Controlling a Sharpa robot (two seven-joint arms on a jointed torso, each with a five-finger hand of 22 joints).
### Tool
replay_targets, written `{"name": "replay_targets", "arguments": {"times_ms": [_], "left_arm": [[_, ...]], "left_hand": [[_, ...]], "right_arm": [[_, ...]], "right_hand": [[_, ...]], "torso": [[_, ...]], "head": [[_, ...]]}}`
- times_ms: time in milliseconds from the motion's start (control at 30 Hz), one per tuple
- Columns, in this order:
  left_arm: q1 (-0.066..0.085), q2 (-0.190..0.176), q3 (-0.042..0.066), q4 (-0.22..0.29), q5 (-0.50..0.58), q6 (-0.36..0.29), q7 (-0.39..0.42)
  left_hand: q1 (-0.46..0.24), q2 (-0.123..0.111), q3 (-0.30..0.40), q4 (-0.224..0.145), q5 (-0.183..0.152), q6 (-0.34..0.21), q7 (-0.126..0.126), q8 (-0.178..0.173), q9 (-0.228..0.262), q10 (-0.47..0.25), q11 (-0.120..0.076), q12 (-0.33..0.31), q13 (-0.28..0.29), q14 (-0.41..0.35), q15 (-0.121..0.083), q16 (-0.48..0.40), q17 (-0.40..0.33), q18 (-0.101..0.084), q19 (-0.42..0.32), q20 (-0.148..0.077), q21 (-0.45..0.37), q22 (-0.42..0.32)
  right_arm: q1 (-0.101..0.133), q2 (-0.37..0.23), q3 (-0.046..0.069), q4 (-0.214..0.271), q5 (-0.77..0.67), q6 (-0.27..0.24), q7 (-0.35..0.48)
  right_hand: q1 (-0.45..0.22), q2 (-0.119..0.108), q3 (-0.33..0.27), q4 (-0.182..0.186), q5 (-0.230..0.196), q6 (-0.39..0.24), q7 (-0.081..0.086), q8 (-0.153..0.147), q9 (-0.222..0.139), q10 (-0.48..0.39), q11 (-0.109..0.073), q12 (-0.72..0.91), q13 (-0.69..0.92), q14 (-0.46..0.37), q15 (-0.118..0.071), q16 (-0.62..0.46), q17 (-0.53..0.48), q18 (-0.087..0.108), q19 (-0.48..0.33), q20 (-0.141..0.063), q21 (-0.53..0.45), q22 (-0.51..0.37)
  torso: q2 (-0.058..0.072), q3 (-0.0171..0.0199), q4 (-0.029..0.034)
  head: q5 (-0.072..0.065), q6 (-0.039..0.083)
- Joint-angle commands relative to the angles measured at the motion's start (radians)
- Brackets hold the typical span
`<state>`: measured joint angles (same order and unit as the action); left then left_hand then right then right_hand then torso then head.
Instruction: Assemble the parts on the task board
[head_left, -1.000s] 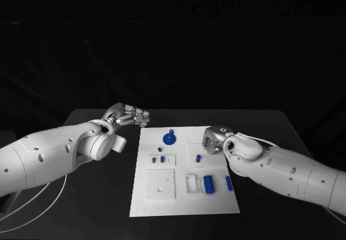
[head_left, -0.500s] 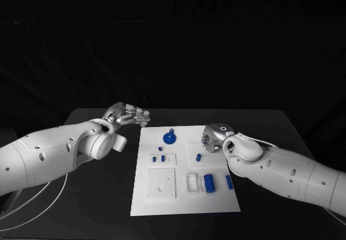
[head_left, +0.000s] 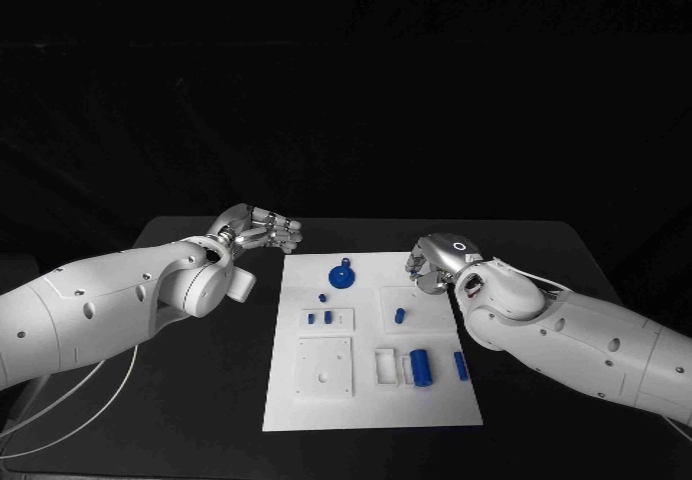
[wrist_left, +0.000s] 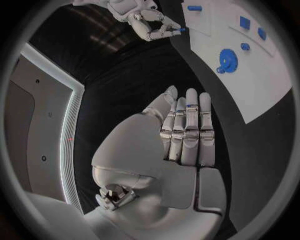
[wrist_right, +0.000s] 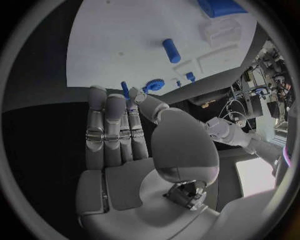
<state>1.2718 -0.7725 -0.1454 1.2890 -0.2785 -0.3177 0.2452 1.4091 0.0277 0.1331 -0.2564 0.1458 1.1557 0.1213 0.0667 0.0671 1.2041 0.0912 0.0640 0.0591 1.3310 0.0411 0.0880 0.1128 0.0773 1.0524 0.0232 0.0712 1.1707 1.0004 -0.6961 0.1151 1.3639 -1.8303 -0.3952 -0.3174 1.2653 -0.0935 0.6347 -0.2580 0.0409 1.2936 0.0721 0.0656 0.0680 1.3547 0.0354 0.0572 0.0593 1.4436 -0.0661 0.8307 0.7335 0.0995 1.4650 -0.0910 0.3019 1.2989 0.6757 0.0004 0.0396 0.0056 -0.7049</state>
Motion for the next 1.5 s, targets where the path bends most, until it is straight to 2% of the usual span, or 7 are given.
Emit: {"name": "replay_targets", "arguments": {"times_ms": [33, 400, 633, 967, 1133, 1333, 1500], "left_arm": [[0.002, 0.001, 0.001, -0.002, 0.011, 0.008, 0.009], [0.002, 0.023, 0.001, -0.030, 0.027, 0.008, 0.013], [0.002, 0.035, 0.001, -0.037, 0.029, 0.005, 0.014], [0.002, 0.052, 0.001, -0.039, 0.030, 0.003, 0.013], [0.002, 0.056, 0.001, -0.039, 0.030, 0.005, 0.012], [0.002, 0.061, 0.001, -0.038, 0.030, 0.008, 0.012], [0.002, 0.064, 0.001, -0.037, 0.030, 0.011, 0.012]], "left_hand": [[-0.002, 0.007, -0.006, 0.001, -0.002, 0.002, -0.002, -0.003, -0.001, 0.001, 0.002, -0.003, -0.001, 0.004, 0.002, -0.003, 0.002, 0.006, 0.008, -0.001, -0.002, -0.002], [-0.002, 0.009, -0.007, 0.002, -0.004, 0.004, -0.003, -0.003, -0.001, 0.002, 0.002, -0.003, -0.001, 0.004, 0.003, -0.004, 0.002, 0.006, 0.008, 0.000, -0.003, -0.004], [-0.002, 0.009, -0.007, 0.002, -0.004, 0.004, -0.003, -0.003, -0.001, 0.002, 0.002, -0.003, -0.001, 0.004, 0.003, -0.004, 0.002, 0.006, 0.008, 0.000, -0.003, -0.004], [-0.003, 0.011, -0.008, 0.003, -0.004, 0.004, -0.003, -0.003, -0.001, 0.003, 0.001, -0.003, -0.001, 0.004, 0.003, -0.004, 0.002, 0.006, 0.008, 0.000, -0.003, -0.005], [-0.003, 0.011, -0.008, 0.003, -0.004, 0.004, -0.003, -0.003, -0.001, 0.003, 0.001, -0.003, -0.001, 0.004, 0.003, -0.004, 0.002, 0.006, 0.008, 0.000, -0.003, -0.005], [-0.002, 0.013, -0.009, 0.004, -0.004, 0.004, -0.003, -0.003, -0.001, 0.004, 0.001, -0.003, -0.001, 0.003, 0.003, -0.004, 0.002, 0.005, 0.007, 0.000, -0.003, -0.007], [-0.002, 0.013, -0.009, 0.004, -0.004, 0.004, -0.003, -0.003, -0.001, 0.004, 0.001, -0.003, -0.001, 0.003, 0.003, -0.004, 0.002, 0.005, 0.007, 0.000, -0.003, -0.007]], "right_arm": [[0.000, -0.008, 0.005, 0.035, 0.052, -0.023, 0.032], [-0.015, 0.024, 0.009, 0.168, 0.099, -0.022, 0.091], [-0.026, 0.059, -0.009, 0.204, 0.075, -0.004, 0.106], [-0.067, 0.120, -0.052, 0.179, 0.016, 0.003, 0.113], [-0.083, 0.138, -0.060, 0.169, -0.002, 0.005, 0.110], [-0.100, 0.152, -0.070, 0.154, -0.009, 0.014, 0.110], [-0.115, 0.155, -0.074, 0.146, -0.016, 0.014, 0.111]], "right_hand": [[0.008, -0.001, -0.002, 0.003, 0.007, 0.005, -0.001, -0.001, 0.001, 0.024, -0.019, 0.004, 0.002, 0.002, -0.006, -0.006, 0.001, 0.010, 0.038, -0.006, 0.004, 0.001], [0.009, -0.001, -0.001, 0.005, 0.007, 0.003, -0.001, -0.002, 0.001, 0.022, -0.019, 0.004, 0.002, 0.002, -0.006, -0.009, 0.001, 0.010, 0.039, -0.006, 0.003, 0.001], [0.008, 0.001, 0.000, 0.004, 0.007, 0.001, 0.000, -0.002, 0.001, 0.021, -0.018, 0.004, 0.002, 0.003, -0.006, -0.012, 0.000, 0.010, 0.039, -0.006, 0.003, 0.001], [0.005, 0.002, 0.003, 0.000, 0.007, 0.000, 0.000, -0.001, 0.001, 0.020, -0.018, 0.004, 0.002, 0.004, -0.006, -0.014, -0.002, 0.011, 0.041, -0.006, 0.012, 0.003], [0.004, 0.003, 0.005, -0.001, 0.007, 0.001, 0.000, -0.001, 0.001, 0.020, -0.017, 0.004, 0.002, 0.005, -0.006, -0.014, -0.002, 0.011, 0.041, -0.006, 0.014, 0.004], [0.003, 0.003, 0.006, -0.002, 0.007, 0.000, 0.000, -0.001, 0.001, 0.020, -0.018, 0.004, 0.002, 0.006, -0.006, -0.015, -0.003, 0.011, 0.040, -0.006, 0.015, 0.004], [0.002, 0.004, 0.006, -0.004, 0.007, 0.000, 0.000, -0.001, 0.001, 0.020, -0.018, 0.004, 0.002, 0.006, -0.006, -0.015, -0.003, 0.011, 0.041, -0.006, 0.017, 0.004]], "torso": [[-0.001, 0.0001, -0.0011], [-0.006, -0.0012, 0.0009], [-0.006, -0.0021, 0.0002], [-0.003, 0.0017, 0.0023], [-0.003, 0.0008, -0.0010], [-0.004, -0.0001, 0.0009], [-0.003, -0.0011, 0.0013]], "head": [[0.011, -0.001], [0.044, -0.005], [0.056, -0.013], [0.086, -0.021], [0.107, -0.028], [0.124, -0.035], [0.123, -0.039]]}}
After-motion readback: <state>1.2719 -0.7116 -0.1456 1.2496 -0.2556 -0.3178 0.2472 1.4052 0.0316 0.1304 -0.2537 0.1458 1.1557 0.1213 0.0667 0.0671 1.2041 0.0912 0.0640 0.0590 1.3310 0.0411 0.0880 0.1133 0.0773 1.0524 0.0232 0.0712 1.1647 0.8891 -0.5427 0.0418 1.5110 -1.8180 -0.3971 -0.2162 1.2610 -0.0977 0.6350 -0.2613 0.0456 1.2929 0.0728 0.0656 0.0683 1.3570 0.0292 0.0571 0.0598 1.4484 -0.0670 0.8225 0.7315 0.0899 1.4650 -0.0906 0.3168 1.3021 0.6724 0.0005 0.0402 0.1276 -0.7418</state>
